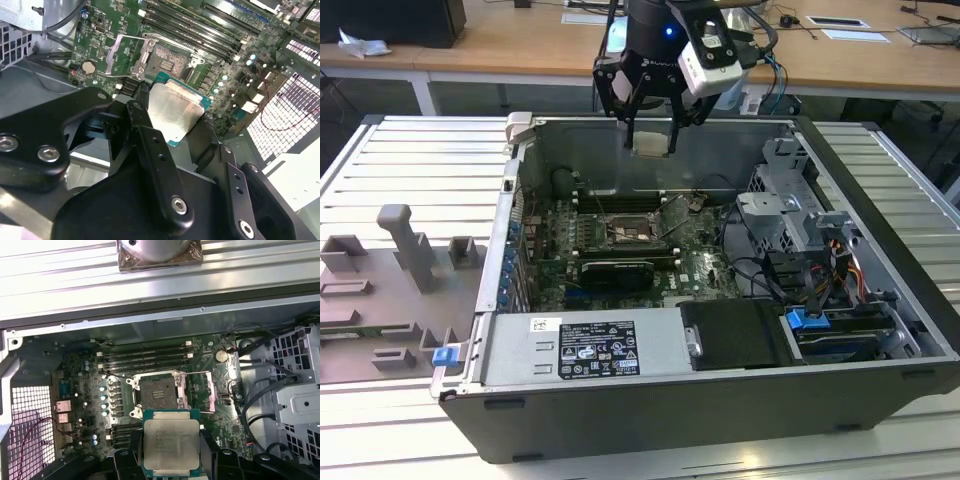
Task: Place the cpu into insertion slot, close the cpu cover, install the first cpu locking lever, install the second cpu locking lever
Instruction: 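Place the cpu into insertion slot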
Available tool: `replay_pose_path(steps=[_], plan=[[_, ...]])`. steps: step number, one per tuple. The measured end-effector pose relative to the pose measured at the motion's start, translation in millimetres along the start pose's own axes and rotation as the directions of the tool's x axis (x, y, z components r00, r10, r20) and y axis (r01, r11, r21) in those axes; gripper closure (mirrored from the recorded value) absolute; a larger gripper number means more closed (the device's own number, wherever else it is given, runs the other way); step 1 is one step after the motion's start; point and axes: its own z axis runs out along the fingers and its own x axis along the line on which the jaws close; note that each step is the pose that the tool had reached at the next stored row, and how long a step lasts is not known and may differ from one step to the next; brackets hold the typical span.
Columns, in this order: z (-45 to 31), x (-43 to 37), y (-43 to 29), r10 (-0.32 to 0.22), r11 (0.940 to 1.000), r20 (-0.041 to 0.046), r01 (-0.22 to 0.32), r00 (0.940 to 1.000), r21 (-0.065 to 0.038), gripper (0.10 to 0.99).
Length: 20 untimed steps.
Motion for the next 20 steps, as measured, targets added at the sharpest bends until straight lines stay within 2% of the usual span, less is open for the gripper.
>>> replay_pose_path(steps=[6, 20], plan=[[0.2, 0.0, 0.0, 0.041, 0.9992, 0.0036, -0.041, 0.9992, -0.001, 0.545], [1.2, 0.0, -0.1, 0.099, 0.9951, 0.0088, -0.099, 0.995, -0.002, 0.545]])
